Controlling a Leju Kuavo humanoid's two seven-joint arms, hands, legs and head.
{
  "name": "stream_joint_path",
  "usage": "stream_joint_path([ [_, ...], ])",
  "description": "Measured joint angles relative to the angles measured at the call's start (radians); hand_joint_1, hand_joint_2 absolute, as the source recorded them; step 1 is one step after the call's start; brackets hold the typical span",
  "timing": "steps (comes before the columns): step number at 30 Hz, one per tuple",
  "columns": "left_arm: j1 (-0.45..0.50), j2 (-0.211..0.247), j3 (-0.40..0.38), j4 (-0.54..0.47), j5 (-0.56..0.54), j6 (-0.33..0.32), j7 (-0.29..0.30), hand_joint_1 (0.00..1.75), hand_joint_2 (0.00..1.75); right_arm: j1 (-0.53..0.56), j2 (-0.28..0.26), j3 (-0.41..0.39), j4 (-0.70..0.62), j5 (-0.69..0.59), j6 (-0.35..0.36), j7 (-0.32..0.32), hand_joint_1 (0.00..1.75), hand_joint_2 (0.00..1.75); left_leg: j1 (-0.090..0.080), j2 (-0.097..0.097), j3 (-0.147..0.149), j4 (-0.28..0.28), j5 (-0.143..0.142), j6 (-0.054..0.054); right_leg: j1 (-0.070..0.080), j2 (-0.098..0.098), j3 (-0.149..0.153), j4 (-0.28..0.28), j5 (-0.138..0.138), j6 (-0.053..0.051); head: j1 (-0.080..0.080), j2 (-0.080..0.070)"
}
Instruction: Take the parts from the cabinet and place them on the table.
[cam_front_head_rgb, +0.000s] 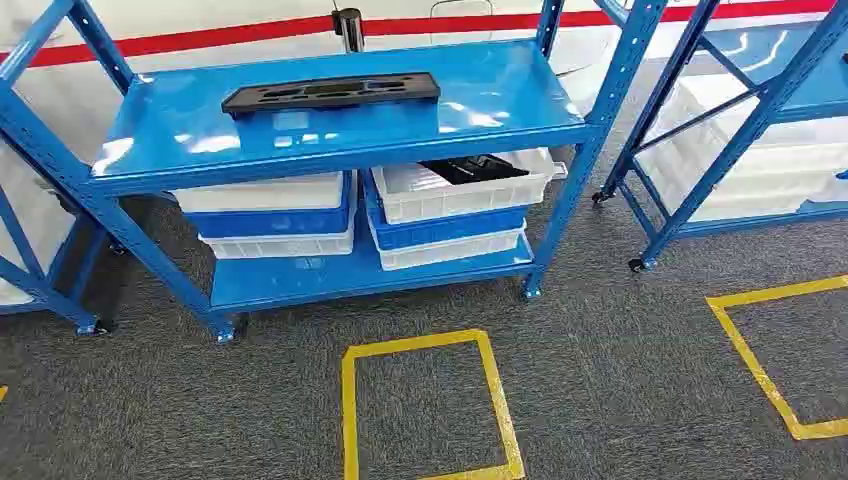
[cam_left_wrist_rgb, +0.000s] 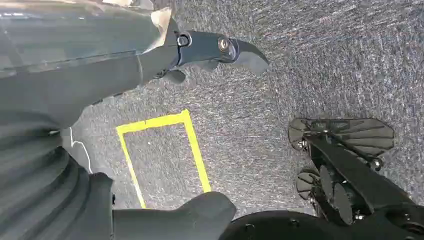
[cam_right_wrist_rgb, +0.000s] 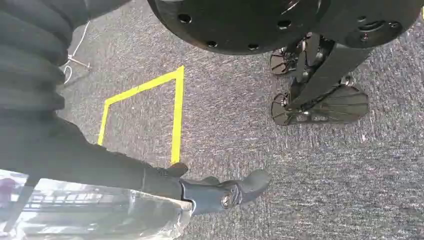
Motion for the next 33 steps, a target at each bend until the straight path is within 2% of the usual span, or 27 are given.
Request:
stream_joint_path([
  [21, 0.005, 0.003, -0.022, -0.009, 0.000, 0.000, -0.005, 0.00, 1.75, -0.004, -0.004, 0.012, -0.008, 0.001, 0.000, -0.004, 0.00, 1.75, 0.000, 0.000, 0.000, 0.000, 0.000, 0.000, 0.000, 0.000, 0.006, 0.000, 0.000, 0.000, 0.000, 0.000],
  [23, 0.000, 0.001, -0.021, -0.016, 0.000, 0.003, -0.033, 0.00, 1.75, -0.019, 0.005, 0.013, -0.008, 0.013, -0.011, -0.028, 0.00, 1.75, 0.000, 0.000, -0.001, 0.000, 0.001, 0.000, 0.000, 0.000, 0.006, 0.000, 0.000, 0.000, 0.000, 0.000],
  [33, -0.052, -0.034, 0.021, -0.060, -0.010, 0.025, -0.275, 0.00, 1.75, -0.151, 0.073, 0.037, -0.009, 0.100, -0.109, -0.243, 0.00, 1.75, 0.000, 0.000, 0.001, 0.000, 0.002, 0.000, 0.000, 0.000, 0.009, 0.000, 0.001, 0.000, 0.000, 0.000],
])
